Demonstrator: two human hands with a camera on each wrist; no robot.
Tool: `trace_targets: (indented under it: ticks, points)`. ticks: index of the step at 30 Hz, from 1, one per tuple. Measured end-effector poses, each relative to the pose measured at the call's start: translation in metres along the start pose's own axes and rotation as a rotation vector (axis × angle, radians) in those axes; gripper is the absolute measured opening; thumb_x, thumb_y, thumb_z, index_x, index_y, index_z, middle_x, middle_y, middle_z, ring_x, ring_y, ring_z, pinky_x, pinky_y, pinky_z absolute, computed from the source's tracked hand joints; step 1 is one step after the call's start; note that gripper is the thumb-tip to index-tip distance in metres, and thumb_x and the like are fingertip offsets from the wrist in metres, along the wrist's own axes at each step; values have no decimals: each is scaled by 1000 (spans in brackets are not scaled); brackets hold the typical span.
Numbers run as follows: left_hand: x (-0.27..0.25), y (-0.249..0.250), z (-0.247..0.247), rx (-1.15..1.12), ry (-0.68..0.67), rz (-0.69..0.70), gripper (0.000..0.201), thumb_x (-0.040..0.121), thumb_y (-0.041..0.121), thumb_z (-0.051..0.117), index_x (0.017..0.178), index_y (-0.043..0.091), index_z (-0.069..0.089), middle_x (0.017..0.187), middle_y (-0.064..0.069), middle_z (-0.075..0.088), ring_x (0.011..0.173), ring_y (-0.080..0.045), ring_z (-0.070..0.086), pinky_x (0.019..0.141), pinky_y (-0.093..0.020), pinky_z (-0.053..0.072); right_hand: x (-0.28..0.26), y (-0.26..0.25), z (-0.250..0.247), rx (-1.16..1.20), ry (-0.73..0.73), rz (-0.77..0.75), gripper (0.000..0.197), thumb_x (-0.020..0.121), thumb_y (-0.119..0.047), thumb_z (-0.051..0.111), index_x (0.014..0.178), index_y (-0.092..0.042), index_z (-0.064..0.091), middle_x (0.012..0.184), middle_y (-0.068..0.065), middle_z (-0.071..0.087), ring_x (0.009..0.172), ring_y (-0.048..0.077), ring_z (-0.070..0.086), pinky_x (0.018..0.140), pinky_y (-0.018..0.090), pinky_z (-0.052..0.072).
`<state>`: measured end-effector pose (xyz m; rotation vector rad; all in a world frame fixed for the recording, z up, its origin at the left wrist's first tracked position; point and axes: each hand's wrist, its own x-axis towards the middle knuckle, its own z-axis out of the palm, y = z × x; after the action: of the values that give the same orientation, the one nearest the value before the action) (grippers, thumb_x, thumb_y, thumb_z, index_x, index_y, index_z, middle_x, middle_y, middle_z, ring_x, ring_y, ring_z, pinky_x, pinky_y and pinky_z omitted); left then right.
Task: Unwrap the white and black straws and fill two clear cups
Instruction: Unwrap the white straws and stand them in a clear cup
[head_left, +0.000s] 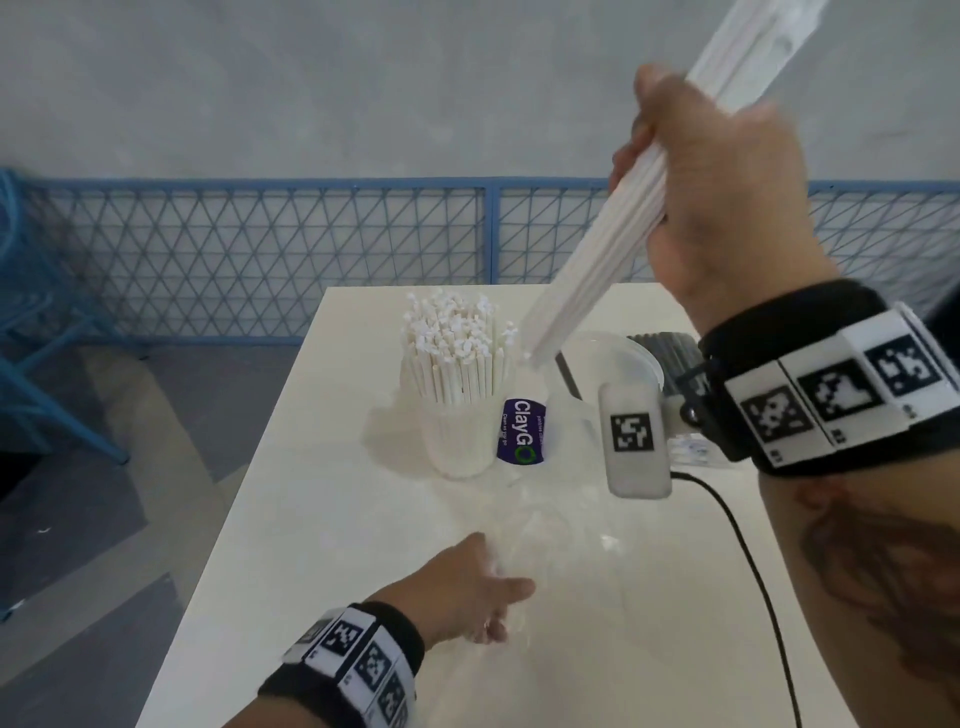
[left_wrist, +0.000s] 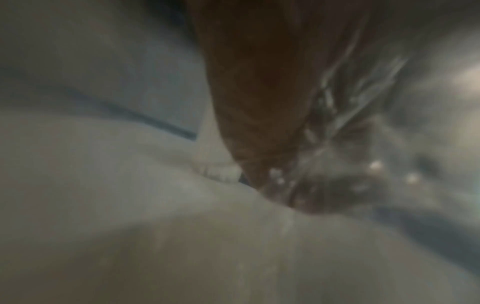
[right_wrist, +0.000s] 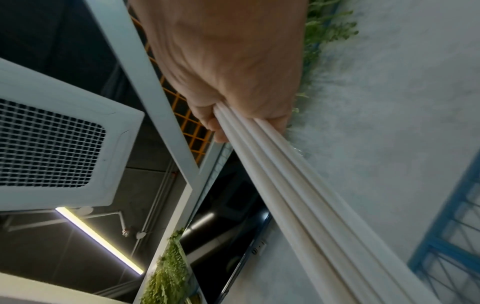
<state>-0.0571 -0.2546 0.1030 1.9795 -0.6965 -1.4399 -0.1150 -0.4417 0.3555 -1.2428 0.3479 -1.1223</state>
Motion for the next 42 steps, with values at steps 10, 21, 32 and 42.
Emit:
trace_targets:
  ticks: [10,21,32,42]
  points:
    - [8,18,-27,128,593,-27,114,65,78,73,148,11,33,145,-6,46,129,-26,50,107,-40,47,-10,21,46,-192,-77,-222,15,91,-15,65,90,-18,51,68,-4,54,60,9,57,64,26,54]
    - [28,86,-93,-563,711,170,67,102,18,35,158,45,9,164,2,30,143,-32,39,118,-50,34,-24,62,58,-375,-182,-244,16,91,-19,67,95,-27,54,77,-12,59,68,0,58,64,19,55]
    - [37,79,-94,-435,539,423,52,84,27,56,133,43,55,124,10,71,122,-19,63,109,-48,48,7,80,59,-265,-130,21,12,91,-25,66,94,-23,54,63,-2,59,61,14,59,65,32,56]
    - [24,96,-80,389,1013,781,91,74,69,64,152,28,40,169,-2,13,157,-22,2,124,-49,-7,19,90,26,41,93,108,15,91,-14,65,98,-8,53,54,-2,53,53,15,53,59,31,49]
